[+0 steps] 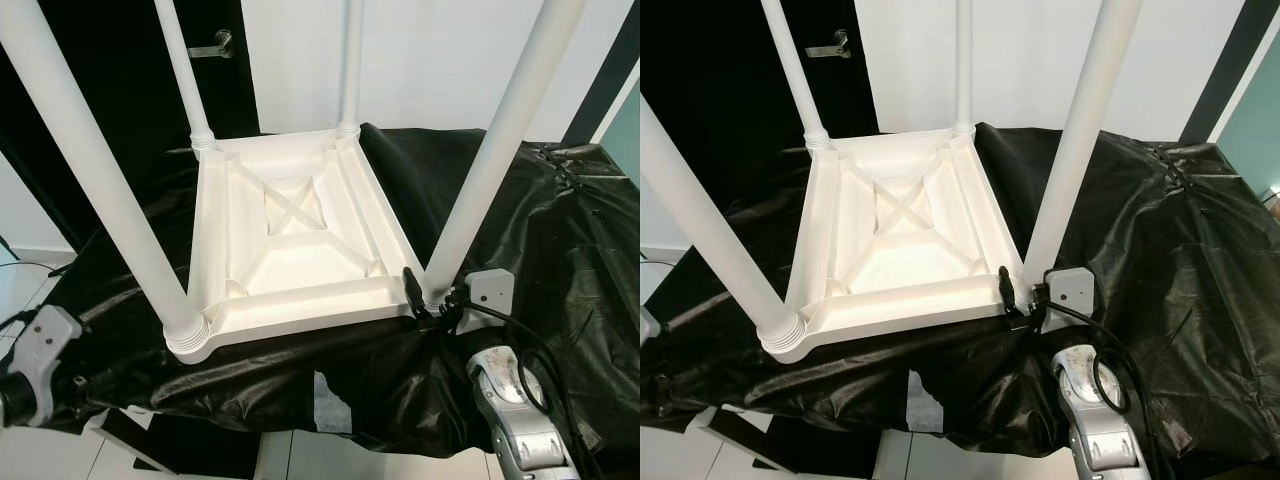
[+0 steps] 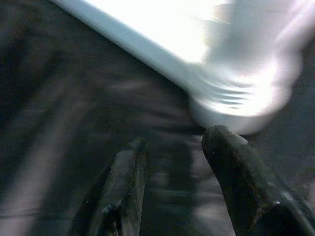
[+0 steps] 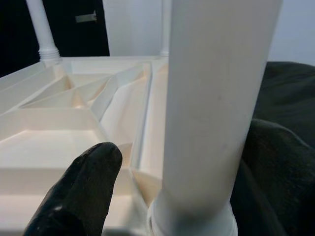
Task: Building children table
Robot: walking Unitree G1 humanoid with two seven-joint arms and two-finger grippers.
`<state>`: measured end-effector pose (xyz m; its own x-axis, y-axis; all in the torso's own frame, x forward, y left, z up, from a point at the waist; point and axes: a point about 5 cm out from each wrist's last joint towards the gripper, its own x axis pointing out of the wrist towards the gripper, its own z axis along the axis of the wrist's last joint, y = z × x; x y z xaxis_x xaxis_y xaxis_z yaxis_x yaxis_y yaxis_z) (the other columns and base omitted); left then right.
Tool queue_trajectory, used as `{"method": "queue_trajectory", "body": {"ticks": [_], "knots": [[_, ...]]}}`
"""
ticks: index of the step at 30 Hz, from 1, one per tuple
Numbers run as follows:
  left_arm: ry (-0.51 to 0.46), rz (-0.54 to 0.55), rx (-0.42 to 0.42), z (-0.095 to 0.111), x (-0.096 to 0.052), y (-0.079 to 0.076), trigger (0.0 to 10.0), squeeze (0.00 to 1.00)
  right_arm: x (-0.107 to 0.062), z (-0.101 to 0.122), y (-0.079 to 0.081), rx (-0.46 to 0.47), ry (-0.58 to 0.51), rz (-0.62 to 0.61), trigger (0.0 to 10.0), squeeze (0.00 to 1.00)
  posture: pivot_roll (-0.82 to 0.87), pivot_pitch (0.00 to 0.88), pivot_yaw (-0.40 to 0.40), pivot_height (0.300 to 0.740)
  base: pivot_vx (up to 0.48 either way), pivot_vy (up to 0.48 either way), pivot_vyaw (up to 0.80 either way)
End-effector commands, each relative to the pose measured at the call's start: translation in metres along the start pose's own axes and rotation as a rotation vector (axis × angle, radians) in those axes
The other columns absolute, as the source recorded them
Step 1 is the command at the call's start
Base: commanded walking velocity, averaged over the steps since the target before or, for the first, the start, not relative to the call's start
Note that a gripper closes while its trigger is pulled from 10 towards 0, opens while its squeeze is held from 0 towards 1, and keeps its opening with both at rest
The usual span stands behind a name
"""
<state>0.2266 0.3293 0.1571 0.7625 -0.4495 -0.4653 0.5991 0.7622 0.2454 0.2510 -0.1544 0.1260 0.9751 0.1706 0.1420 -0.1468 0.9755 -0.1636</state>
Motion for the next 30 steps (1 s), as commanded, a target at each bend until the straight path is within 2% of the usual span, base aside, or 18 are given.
{"method": "queue_trajectory", "body": {"ticks": [1, 2, 3, 8, 9, 10, 12, 13, 14, 18, 22, 24, 28, 30], "knots": [[0.018, 0.099, 0.036, -0.003, 0.000, 0.013, 10.0, 0.00, -0.004, -0.002, 0.000, 0.009, 0.020, 0.017, 10.0, 0.00, 0.06, 0.000, 0.005, 0.740, 0.000, 0.000, 0.00], [0.018, 0.099, 0.036, -0.003, 0.000, 0.013, 10.0, 0.00, -0.004, -0.002, 0.000, 0.009, 0.020, 0.017, 10.0, 0.00, 0.06, 0.000, 0.005, 0.740, 0.000, 0.000, 0.00], [-0.007, 0.156, 0.048, 0.001, 0.006, 0.022, 10.0, 0.00, -0.008, -0.003, 0.001, 0.011, 0.028, 0.021, 10.0, 0.00, 0.05, 0.000, 0.007, 0.740, 0.000, 0.000, 0.00], [-0.062, 0.196, 0.039, 0.008, 0.019, 0.031, 10.0, 0.00, -0.014, -0.006, 0.001, 0.019, 0.054, 0.020, 10.0, 0.00, 0.05, 0.000, 0.006, 0.740, 0.000, 0.000, 0.00], [-0.093, 0.219, 0.041, 0.012, 0.029, 0.034, 10.0, 0.00, -0.018, -0.007, 0.002, 0.021, 0.069, 0.026, 10.0, 0.00, 0.04, 0.000, 0.007, 0.740, 0.000, 0.000, 0.00], [-0.093, 0.219, 0.041, 0.012, 0.029, 0.034, 10.0, 0.00, -0.018, -0.007, 0.002, 0.021, 0.069, 0.026, 10.0, 0.00, 0.04, 0.000, 0.007, 0.740, 0.000, 0.000, 0.00], [-0.161, 0.257, 0.025, 0.023, 0.046, 0.039, 10.0, 0.00, -0.026, -0.008, 0.005, 0.038, 0.095, 0.062, 10.0, 0.00, 0.03, 0.000, 0.008, 0.740, 0.000, 0.000, 0.00], [-0.161, 0.257, 0.025, 0.023, 0.046, 0.039, 10.0, 0.00, -0.026, -0.008, 0.005, 0.038, 0.095, 0.062, 10.0, 0.00, 0.03, 0.000, 0.008, 0.740, 0.000, 0.000, 0.00], [-0.215, 0.275, 0.009, 0.031, 0.057, 0.042, 10.0, 0.00, -0.031, -0.009, 0.007, 0.053, 0.113, 0.097, 10.0, 0.00, 0.02, 0.000, 0.008, 0.740, 0.000, 0.000, 0.00], [-0.284, 0.294, -0.044, 0.040, 0.068, 0.046, 10.0, 0.00, -0.037, -0.011, 0.011, 0.075, 0.144, 0.151, 10.0, 0.00, 0.01, 0.000, 0.008, 0.740, 0.000, 0.000, 0.00], [-0.344, 0.289, -0.084, 0.046, 0.076, 0.045, 10.0, 0.00, -0.043, -0.014, 0.015, 0.110, 0.176, 0.200, 10.0, 0.00, 0.00, 0.000, 0.007, 0.740, 0.000, 0.000, 0.00], [-0.425, 0.256, -0.137, 0.055, 0.084, 0.043, 10.0, 0.00, -0.044, -0.014, 0.018, 0.138, 0.189, 0.228, 10.0, 0.00, 0.00, 0.000, 0.006, 0.740, 0.000, 0.000, 0.00], [-0.489, 0.205, -0.163, 0.063, 0.092, 0.037, 10.0, 0.00, -0.039, -0.015, 0.022, 0.184, 0.204, 0.247, 10.0, 0.00, 0.00, 0.000, 0.003, 0.740, 0.000, 0.000, 0.00], [-0.550, 0.142, -0.182, 0.068, 0.096, 0.029, 10.0, 0.00, -0.033, -0.017, 0.023, 0.209, 0.221, 0.243, 10.0, 0.00, 0.01, 0.000, -0.005, 0.740, 0.000, 0.000, 0.00]]}}
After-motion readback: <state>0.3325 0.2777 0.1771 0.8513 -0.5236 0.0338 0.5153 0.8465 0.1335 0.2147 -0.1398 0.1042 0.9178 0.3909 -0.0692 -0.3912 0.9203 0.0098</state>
